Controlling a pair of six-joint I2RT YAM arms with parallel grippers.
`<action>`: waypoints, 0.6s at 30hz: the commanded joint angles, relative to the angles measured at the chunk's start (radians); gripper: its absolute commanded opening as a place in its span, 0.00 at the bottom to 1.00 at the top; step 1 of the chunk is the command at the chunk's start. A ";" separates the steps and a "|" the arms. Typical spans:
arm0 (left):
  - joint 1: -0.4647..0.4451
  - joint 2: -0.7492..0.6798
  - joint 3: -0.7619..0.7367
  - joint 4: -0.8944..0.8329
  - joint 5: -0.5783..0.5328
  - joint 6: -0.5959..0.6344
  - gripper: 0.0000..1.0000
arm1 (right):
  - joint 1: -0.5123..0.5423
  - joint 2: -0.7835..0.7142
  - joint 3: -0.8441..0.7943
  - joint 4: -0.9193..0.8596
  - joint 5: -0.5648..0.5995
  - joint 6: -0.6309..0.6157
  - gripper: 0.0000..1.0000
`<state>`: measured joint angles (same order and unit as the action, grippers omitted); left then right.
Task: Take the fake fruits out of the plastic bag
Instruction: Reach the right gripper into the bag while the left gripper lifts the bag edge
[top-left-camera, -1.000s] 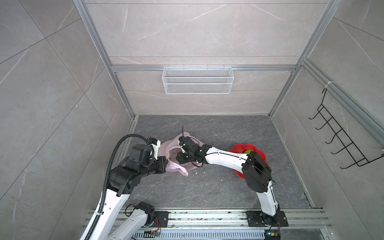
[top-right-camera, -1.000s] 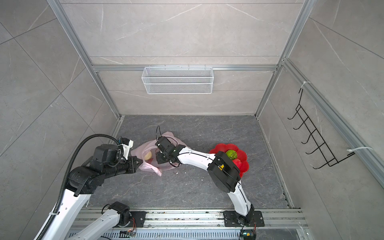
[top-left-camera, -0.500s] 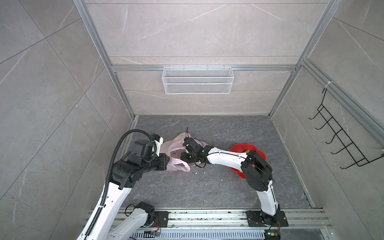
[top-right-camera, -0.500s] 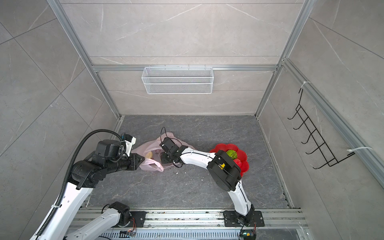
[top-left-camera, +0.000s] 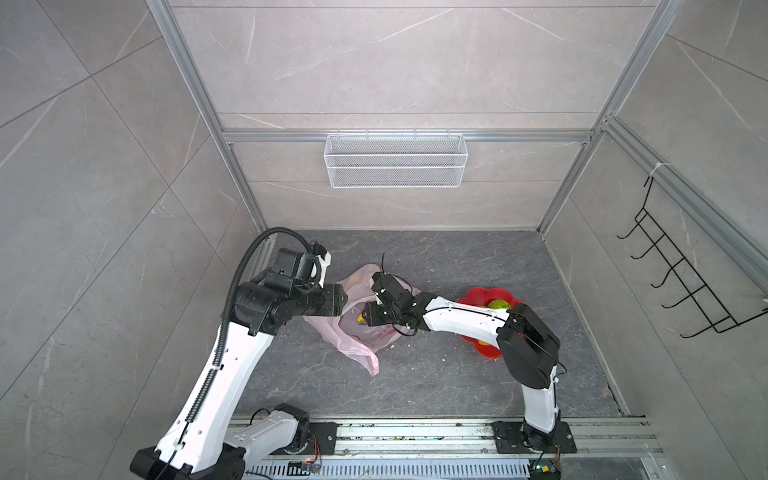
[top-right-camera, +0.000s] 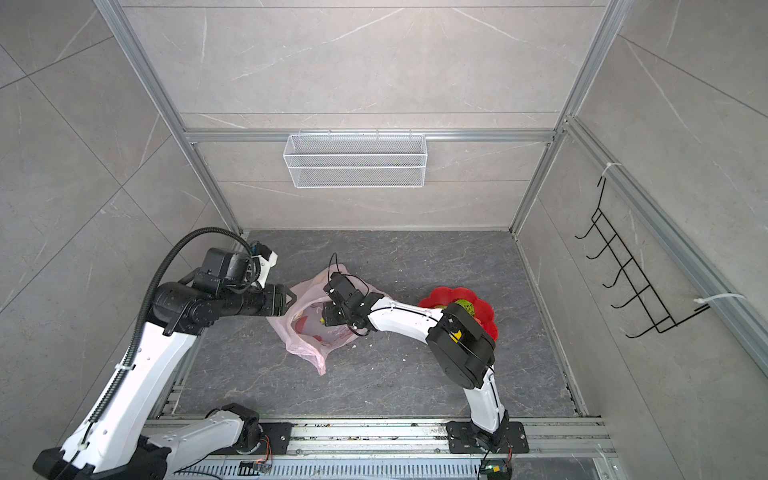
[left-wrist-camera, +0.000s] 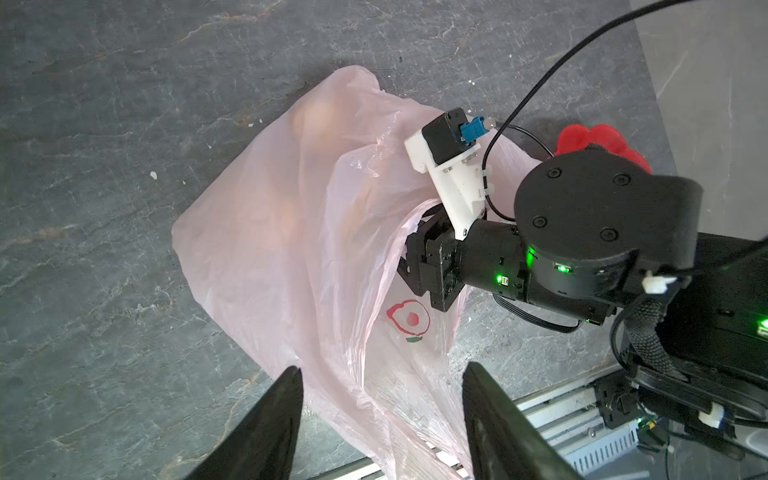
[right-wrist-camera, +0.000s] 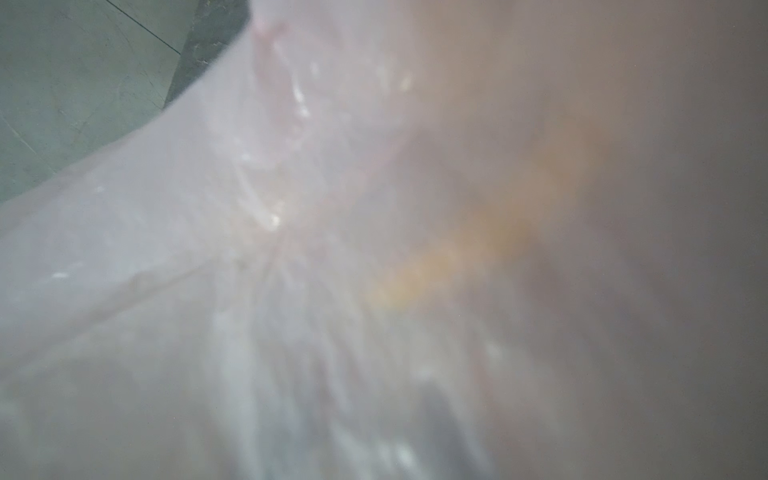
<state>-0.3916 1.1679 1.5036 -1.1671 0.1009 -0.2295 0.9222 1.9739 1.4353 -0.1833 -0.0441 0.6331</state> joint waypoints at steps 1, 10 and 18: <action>0.005 0.098 0.060 -0.113 0.054 0.124 0.64 | 0.001 -0.067 -0.030 0.024 0.026 0.021 0.46; 0.003 0.248 0.084 -0.189 0.018 0.182 0.63 | 0.000 -0.131 -0.090 0.050 0.036 0.046 0.47; -0.026 0.313 0.050 -0.165 0.037 0.181 0.63 | -0.006 -0.136 -0.098 0.061 0.041 0.050 0.47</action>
<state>-0.4015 1.4769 1.5589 -1.3125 0.1150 -0.0746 0.9211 1.8660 1.3472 -0.1394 -0.0212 0.6636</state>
